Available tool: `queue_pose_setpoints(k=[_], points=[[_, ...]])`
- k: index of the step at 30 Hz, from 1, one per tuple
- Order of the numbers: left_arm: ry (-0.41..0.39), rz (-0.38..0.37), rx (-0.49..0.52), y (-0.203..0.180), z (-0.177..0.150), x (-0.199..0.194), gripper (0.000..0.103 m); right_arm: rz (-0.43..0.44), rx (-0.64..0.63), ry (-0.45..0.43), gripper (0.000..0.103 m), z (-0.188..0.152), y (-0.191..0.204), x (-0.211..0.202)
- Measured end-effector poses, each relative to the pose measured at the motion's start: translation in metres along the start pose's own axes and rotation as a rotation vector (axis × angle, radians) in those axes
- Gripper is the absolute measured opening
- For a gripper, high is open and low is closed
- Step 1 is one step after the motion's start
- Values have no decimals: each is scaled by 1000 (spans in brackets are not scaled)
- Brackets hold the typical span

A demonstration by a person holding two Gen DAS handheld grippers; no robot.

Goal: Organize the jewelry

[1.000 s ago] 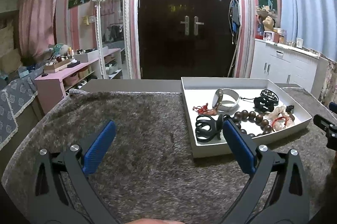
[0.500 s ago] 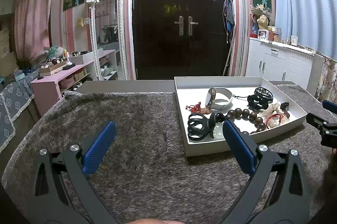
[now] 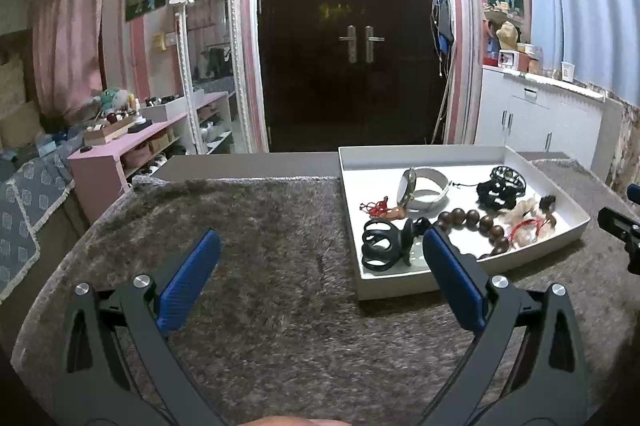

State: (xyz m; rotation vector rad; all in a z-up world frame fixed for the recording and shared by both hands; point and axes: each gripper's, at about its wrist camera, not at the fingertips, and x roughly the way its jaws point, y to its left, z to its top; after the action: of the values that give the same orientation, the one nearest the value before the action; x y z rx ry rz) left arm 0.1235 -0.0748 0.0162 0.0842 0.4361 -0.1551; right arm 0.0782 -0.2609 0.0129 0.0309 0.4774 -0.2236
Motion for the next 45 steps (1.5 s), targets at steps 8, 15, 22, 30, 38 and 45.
queue_pose_setpoints(k=[8, 15, 22, 30, 38, 45], points=[[-36, 19, 36, -11, -5, -75, 100, 42, 18, 11, 101, -12, -6, -61], [-156, 90, 27, -19, -40, -148, 100, 33, 31, -24, 101, -56, 1, -107], [-176, 104, 62, -37, -70, -147, 100, 10, 44, -88, 101, -70, 9, -117], [-100, 64, -35, -15, -73, -126, 100, 26, 18, -58, 101, -76, 14, -101], [-99, 63, 15, -28, -72, -120, 100, 33, 97, -45, 101, -78, 0, -96], [-97, 65, 7, -26, -72, -120, 100, 29, 89, -55, 101, -78, 3, -97]])
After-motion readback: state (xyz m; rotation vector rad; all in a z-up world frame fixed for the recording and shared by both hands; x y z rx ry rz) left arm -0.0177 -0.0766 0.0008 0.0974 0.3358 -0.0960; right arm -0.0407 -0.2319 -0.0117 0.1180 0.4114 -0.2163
